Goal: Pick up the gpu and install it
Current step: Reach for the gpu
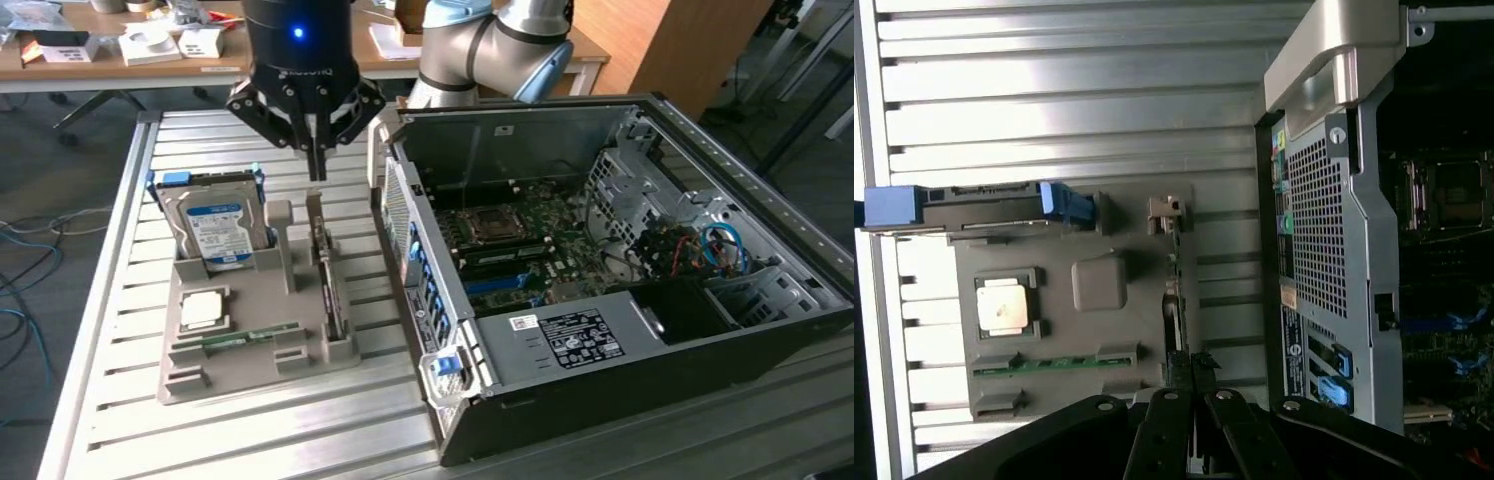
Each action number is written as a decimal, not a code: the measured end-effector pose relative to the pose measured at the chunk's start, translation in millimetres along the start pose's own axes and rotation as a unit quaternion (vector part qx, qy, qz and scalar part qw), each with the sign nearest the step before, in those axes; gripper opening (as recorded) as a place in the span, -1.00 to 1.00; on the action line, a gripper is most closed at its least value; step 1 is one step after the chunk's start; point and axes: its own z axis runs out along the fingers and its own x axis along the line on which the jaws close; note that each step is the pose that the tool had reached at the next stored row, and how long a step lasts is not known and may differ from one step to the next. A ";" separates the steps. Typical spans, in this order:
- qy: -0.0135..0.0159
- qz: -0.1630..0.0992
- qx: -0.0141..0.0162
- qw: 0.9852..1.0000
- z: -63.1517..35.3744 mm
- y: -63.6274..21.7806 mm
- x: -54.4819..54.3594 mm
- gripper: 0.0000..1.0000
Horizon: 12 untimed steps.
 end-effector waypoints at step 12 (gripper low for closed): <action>0.000 0.000 0.000 1.000 -1.0 -23.1 -0.1 -0.71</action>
